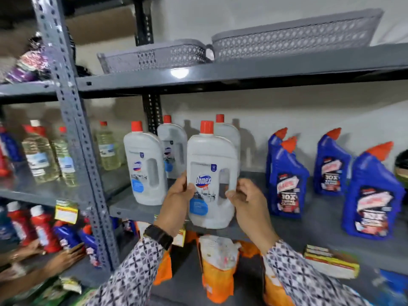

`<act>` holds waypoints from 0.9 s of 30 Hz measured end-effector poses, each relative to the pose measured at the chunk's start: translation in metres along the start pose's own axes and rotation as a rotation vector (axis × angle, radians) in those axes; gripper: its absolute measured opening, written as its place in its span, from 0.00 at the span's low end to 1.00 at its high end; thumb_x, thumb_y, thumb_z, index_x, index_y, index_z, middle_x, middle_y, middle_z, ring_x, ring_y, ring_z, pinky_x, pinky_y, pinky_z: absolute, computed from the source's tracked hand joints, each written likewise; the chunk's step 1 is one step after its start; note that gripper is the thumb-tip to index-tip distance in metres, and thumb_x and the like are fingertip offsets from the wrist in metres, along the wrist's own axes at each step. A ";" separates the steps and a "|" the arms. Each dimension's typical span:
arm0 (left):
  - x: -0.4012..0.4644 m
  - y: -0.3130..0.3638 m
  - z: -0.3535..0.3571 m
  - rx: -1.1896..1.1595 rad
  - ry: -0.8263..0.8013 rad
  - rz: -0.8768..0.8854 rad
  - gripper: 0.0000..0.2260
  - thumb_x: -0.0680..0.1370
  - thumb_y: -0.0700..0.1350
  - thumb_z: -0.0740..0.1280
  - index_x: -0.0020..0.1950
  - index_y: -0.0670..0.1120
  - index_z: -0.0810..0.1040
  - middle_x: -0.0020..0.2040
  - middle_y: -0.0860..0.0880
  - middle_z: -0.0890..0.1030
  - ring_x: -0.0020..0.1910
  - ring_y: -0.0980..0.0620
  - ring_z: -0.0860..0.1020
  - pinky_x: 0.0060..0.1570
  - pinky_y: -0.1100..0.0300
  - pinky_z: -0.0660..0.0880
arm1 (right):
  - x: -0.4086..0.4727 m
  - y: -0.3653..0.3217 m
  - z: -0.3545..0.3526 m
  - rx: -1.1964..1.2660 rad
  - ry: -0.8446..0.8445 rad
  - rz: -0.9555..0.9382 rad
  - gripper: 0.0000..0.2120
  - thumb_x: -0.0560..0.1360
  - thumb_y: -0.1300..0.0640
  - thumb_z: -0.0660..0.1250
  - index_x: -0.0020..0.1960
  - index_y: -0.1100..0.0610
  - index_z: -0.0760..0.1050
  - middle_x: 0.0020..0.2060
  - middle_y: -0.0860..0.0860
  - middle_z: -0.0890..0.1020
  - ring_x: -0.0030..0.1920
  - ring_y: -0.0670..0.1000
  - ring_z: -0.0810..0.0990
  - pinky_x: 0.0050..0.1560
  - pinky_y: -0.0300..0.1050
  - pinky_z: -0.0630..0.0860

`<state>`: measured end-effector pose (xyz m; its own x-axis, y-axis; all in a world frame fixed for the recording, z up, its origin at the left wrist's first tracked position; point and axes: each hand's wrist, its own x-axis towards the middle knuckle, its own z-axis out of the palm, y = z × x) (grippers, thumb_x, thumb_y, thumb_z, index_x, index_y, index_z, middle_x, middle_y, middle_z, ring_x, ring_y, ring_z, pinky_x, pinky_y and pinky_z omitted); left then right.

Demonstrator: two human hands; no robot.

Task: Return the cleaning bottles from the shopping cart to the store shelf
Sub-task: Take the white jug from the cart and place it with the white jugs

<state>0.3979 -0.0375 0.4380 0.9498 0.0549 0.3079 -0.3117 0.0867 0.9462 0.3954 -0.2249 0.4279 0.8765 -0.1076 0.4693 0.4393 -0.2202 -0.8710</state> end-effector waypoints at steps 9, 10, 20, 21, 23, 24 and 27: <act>0.041 -0.018 -0.049 0.131 -0.204 0.038 0.23 0.84 0.38 0.63 0.79 0.52 0.68 0.73 0.53 0.79 0.74 0.53 0.76 0.74 0.50 0.72 | 0.026 0.032 0.033 -0.024 -0.099 -0.032 0.26 0.73 0.59 0.77 0.65 0.39 0.75 0.57 0.35 0.85 0.56 0.36 0.84 0.52 0.31 0.80; 0.039 -0.021 -0.053 0.202 -0.244 0.052 0.26 0.83 0.38 0.65 0.79 0.53 0.67 0.73 0.54 0.79 0.73 0.54 0.76 0.75 0.51 0.72 | 0.023 0.037 0.032 -0.045 -0.145 -0.016 0.32 0.71 0.59 0.78 0.68 0.38 0.72 0.59 0.35 0.84 0.58 0.37 0.84 0.54 0.32 0.81; 0.059 -0.023 -0.050 0.458 -0.359 0.053 0.32 0.82 0.42 0.68 0.81 0.57 0.58 0.74 0.57 0.76 0.72 0.59 0.75 0.76 0.48 0.70 | 0.046 0.051 0.033 -0.236 -0.185 0.105 0.27 0.73 0.61 0.76 0.66 0.43 0.70 0.58 0.44 0.86 0.59 0.46 0.85 0.64 0.56 0.82; 0.060 -0.024 -0.049 0.462 -0.369 0.050 0.31 0.81 0.42 0.68 0.80 0.57 0.59 0.73 0.57 0.76 0.71 0.60 0.75 0.76 0.48 0.70 | 0.045 0.051 0.031 -0.247 -0.183 0.103 0.27 0.73 0.60 0.75 0.66 0.41 0.70 0.59 0.44 0.85 0.59 0.46 0.85 0.63 0.56 0.82; 0.060 -0.026 -0.048 0.452 -0.375 0.045 0.31 0.81 0.41 0.68 0.80 0.58 0.60 0.72 0.57 0.77 0.70 0.60 0.77 0.75 0.50 0.72 | 0.041 0.052 0.028 -0.265 -0.165 0.100 0.27 0.74 0.60 0.75 0.64 0.38 0.70 0.57 0.42 0.86 0.58 0.42 0.85 0.62 0.52 0.83; 0.059 -0.027 -0.049 0.441 -0.376 0.047 0.31 0.81 0.41 0.68 0.79 0.60 0.61 0.72 0.58 0.78 0.69 0.61 0.77 0.74 0.51 0.73 | 0.038 0.053 0.027 -0.273 -0.162 0.095 0.27 0.74 0.59 0.75 0.63 0.37 0.69 0.57 0.39 0.85 0.57 0.40 0.85 0.61 0.49 0.83; 0.054 -0.031 -0.048 0.426 -0.372 0.049 0.31 0.81 0.41 0.68 0.72 0.71 0.61 0.69 0.61 0.80 0.67 0.63 0.78 0.70 0.59 0.75 | 0.029 0.051 0.023 -0.298 -0.164 0.085 0.26 0.75 0.57 0.75 0.62 0.36 0.68 0.56 0.32 0.83 0.57 0.32 0.82 0.57 0.37 0.80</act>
<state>0.4579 0.0110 0.4201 0.9035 -0.3123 0.2936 -0.3912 -0.3203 0.8628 0.4479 -0.2174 0.3943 0.9382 0.0141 0.3459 0.3075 -0.4930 -0.8138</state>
